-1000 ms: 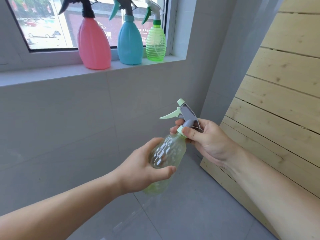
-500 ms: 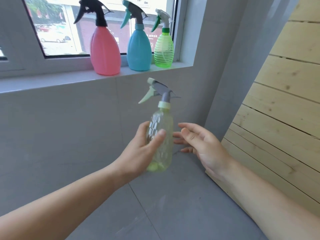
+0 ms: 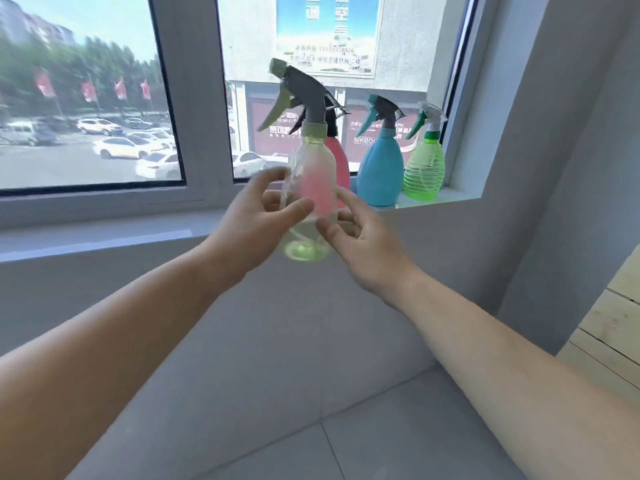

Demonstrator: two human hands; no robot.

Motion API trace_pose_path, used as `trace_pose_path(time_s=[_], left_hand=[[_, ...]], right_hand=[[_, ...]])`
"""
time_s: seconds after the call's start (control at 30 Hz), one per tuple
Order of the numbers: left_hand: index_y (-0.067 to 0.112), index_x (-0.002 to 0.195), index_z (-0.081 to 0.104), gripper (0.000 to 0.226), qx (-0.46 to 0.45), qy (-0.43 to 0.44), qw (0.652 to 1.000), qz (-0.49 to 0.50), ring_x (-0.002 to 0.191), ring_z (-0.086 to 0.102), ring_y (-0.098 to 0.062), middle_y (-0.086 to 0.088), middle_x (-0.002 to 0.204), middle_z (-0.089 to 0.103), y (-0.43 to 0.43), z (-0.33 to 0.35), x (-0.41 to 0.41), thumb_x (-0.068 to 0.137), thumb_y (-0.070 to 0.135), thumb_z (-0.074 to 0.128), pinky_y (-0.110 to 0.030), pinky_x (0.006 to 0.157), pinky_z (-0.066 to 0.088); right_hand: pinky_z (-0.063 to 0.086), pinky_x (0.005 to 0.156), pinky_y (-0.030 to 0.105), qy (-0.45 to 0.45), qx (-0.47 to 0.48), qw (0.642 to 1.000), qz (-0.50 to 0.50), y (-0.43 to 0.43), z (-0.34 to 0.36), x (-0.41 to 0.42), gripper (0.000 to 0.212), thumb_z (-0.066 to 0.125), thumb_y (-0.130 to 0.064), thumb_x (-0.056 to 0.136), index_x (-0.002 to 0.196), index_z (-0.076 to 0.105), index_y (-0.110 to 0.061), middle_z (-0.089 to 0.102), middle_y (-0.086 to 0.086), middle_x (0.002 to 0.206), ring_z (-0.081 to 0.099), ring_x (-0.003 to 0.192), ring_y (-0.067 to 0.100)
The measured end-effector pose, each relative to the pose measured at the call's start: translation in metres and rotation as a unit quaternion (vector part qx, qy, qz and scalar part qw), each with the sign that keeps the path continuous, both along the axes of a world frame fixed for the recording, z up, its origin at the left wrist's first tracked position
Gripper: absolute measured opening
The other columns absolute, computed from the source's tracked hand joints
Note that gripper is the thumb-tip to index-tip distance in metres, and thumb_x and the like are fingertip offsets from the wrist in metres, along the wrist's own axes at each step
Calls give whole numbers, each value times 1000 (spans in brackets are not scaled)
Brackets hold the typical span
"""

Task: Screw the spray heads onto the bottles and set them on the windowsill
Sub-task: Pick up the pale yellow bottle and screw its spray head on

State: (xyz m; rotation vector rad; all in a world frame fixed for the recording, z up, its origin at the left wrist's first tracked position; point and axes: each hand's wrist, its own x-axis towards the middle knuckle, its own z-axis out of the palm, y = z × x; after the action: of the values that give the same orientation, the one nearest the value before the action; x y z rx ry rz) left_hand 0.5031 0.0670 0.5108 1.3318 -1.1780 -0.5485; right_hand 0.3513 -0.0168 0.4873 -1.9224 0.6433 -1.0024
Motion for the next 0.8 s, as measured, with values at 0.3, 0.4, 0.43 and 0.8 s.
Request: trace_pose_path(time_s=[0.3, 0.4, 0.43, 0.8], left_hand=[[18, 146, 48, 61, 27, 13, 996, 82, 92, 74, -15, -7, 120, 74, -26, 23, 84, 93, 26, 76, -25, 70, 51], [22, 148, 48, 62, 32, 2, 995, 94, 87, 74, -16, -9, 118, 74, -34, 15, 96, 93, 29, 76, -23, 67, 51], [24, 148, 49, 63, 32, -4, 994, 101, 91, 75, -21, -11, 118, 73, -36, 14, 99, 92, 31, 77, -26, 70, 51], [29, 150, 50, 69, 19, -22, 991, 133, 91, 68, -26, -18, 116, 71, -48, 2, 111, 88, 43, 77, -34, 77, 51]], right_hand=[[49, 86, 26, 25, -9, 1000, -5, -30, 28, 100, 59, 60, -38, 95, 149, 36, -34, 64, 8, 123, 62, 113, 19], [50, 84, 25, 28, -2, 999, -15, -35, 23, 115, 57, 60, -35, 95, 148, 38, -34, 65, 9, 122, 64, 110, 21], [52, 90, 31, 30, -2, 999, -18, -38, 22, 118, 57, 60, -35, 94, 147, 38, -35, 66, 9, 123, 65, 110, 21], [48, 105, 42, 49, -19, 998, -22, -46, 18, 130, 62, 56, -41, 93, 150, 34, -38, 66, 6, 127, 63, 117, 20]])
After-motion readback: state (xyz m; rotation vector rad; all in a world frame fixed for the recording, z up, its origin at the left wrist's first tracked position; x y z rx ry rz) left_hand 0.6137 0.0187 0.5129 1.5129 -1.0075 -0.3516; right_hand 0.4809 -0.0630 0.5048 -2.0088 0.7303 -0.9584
